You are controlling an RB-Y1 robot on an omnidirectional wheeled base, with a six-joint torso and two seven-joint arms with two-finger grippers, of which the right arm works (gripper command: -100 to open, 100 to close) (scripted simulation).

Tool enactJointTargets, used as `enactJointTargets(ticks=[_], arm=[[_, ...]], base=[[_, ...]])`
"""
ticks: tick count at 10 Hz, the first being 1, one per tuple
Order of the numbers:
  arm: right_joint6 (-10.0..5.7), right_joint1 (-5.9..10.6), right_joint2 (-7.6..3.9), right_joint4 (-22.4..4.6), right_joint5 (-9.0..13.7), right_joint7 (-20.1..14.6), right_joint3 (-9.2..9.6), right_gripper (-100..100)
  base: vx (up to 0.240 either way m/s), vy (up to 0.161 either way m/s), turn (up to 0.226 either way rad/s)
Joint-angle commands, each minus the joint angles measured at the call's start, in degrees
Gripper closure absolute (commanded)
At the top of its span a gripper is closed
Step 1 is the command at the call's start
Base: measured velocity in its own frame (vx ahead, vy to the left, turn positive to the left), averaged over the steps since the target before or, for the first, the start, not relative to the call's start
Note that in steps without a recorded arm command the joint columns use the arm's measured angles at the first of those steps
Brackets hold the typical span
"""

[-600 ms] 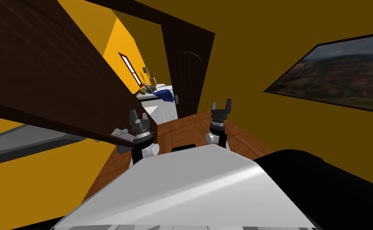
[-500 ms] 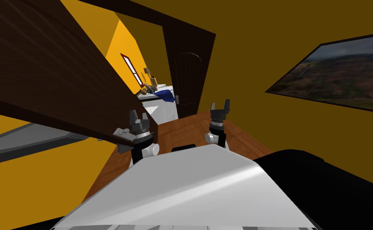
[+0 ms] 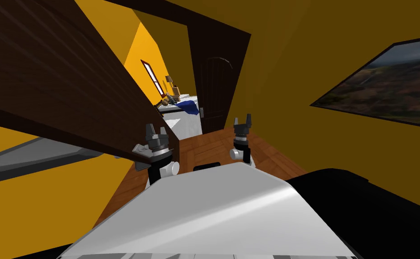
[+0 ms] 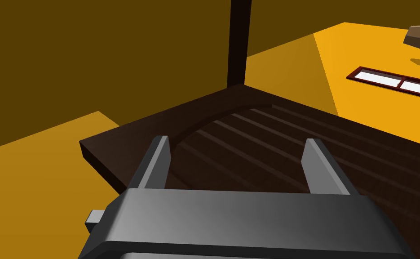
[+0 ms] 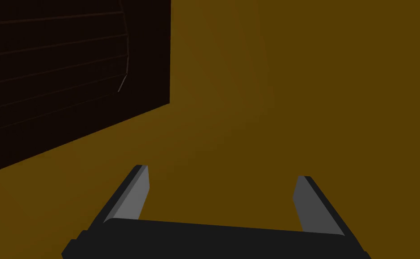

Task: Pull the door open

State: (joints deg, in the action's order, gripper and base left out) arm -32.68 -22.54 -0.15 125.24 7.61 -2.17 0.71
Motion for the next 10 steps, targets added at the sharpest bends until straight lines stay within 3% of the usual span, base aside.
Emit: enactJointTargets(ticks=[1,10], arm=[[0.13,0.82,-0.62,-1.83,0.58,0.27,0.04,-100],[0.95,7.63,-4.91,-15.61,5.12,2.06,-0.19,-100]], base=[[0.076,0.011,0.063],[0.087,0.009,0.093]])
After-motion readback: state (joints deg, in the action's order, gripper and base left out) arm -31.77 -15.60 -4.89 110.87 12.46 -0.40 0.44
